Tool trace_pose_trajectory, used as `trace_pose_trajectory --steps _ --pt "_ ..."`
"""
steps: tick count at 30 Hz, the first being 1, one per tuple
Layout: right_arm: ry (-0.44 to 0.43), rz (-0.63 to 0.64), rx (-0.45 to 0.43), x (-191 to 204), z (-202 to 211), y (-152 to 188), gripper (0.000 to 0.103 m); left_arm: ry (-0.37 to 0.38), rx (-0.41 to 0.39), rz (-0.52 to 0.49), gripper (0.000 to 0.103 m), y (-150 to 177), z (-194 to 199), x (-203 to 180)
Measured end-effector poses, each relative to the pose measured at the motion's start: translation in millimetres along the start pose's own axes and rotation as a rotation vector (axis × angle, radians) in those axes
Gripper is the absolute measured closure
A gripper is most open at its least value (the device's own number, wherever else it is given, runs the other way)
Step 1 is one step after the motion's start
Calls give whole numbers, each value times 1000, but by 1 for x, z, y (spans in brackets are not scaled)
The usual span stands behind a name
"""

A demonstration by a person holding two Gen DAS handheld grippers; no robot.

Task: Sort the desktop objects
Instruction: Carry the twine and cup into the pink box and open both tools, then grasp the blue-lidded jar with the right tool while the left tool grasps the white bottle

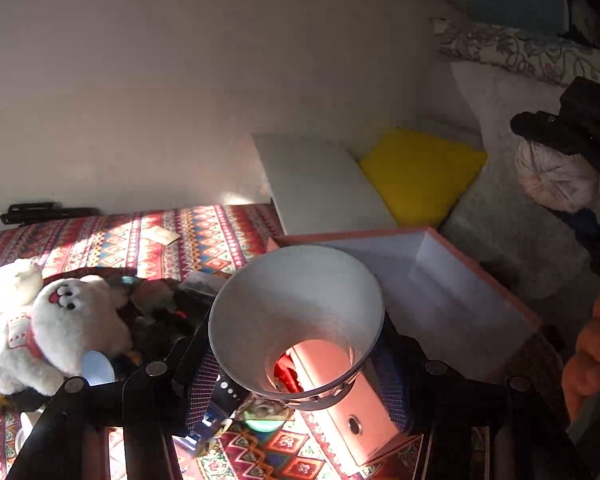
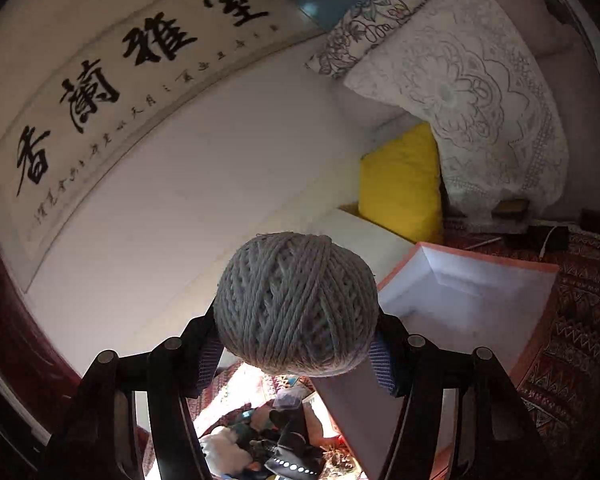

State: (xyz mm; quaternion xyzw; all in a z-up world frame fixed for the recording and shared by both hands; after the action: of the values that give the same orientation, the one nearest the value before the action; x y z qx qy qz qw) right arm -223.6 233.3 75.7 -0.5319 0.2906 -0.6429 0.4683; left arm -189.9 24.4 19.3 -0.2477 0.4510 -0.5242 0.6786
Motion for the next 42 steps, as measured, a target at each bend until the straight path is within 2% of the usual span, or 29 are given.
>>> trace_pose_trajectory --steps 2,6,10,13,14,15,16,17,22,28,30,33,36,39,42 --pt "40 -28 79 -35 -23 5 38 26 25 -19 44 -1 -16 -16" --pt "99 -123 281 -96 -74 40 38 79 98 -58 44 0 -58 -48" --pt "141 -186 389 -133 -100 61 38 82 187 -102 44 15 -103 -71" --pt "169 -205 413 -141 -102 73 34 62 211 -98 43 21 -112 -71" --pt "182 -198 413 -140 -100 76 31 56 219 -97 37 23 -115 -72" --pt "195 -191 414 -139 -99 78 22 50 227 -95 29 25 -118 -72" --pt "207 -184 414 -138 -98 79 19 43 235 -94 15 27 -121 -72" --pt "211 -179 410 -136 -99 78 18 37 243 -93 10 30 -124 -72" --pt "222 -151 389 -128 -99 69 15 4 283 -86 8 40 -139 -74" --pt "189 -93 347 -98 -88 59 15 -37 234 -44 4 25 -106 -40" --pt "156 -55 314 -79 -80 54 15 -57 218 -24 4 21 -92 -20" --pt "48 5 272 -40 -70 50 14 -121 189 5 2 19 -69 21" --pt "-119 64 280 12 -66 58 12 -202 160 28 2 26 -44 70" --pt "-309 116 365 71 -72 87 12 -305 139 41 2 42 -25 125" --pt "-435 216 472 132 -80 131 12 -369 143 87 2 58 -10 182"
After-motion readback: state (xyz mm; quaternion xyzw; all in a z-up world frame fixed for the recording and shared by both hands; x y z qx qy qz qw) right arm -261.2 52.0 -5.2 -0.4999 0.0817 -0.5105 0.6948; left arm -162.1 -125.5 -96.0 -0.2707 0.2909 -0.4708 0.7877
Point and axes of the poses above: each gripper's, at about its wrist camera, not at the fingertips, and z roughly against the way its jaws point, x to its left, y to its underside, the point moved 4 cm from there along -z, roughly the way its jaws point, and after that the axes turned 14 degrees about z, right-handed, at the moved point
